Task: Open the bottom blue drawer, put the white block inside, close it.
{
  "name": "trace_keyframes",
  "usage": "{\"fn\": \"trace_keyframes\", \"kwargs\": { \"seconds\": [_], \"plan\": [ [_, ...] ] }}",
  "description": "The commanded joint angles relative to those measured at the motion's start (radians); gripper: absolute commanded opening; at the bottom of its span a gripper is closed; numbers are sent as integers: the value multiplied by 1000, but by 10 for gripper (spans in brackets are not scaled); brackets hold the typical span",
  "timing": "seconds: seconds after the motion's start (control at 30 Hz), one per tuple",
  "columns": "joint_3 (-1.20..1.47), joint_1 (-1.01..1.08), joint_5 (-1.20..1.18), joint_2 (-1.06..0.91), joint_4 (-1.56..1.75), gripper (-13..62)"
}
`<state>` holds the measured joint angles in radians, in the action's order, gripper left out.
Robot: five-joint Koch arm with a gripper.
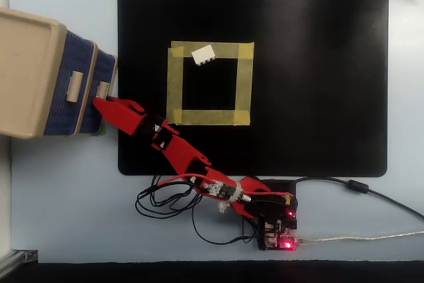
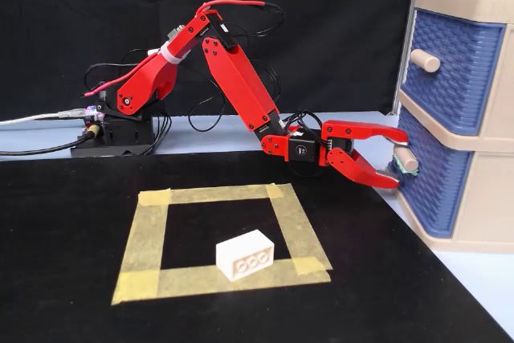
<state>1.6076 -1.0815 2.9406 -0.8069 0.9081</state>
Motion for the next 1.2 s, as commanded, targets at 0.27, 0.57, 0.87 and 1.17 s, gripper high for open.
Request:
{"fn": "trace_keyframes", "kwargs": {
  "seconds": [0.27,0.57,0.87,1.17],
  "plan": [
    [9,84,5,-32,-155,-80],
    [658,229,12,-468,-147,-81],
    [767,291,6,-646,-161,339],
    [402,541,-69,-1173,-1399,339]
  ]
}}
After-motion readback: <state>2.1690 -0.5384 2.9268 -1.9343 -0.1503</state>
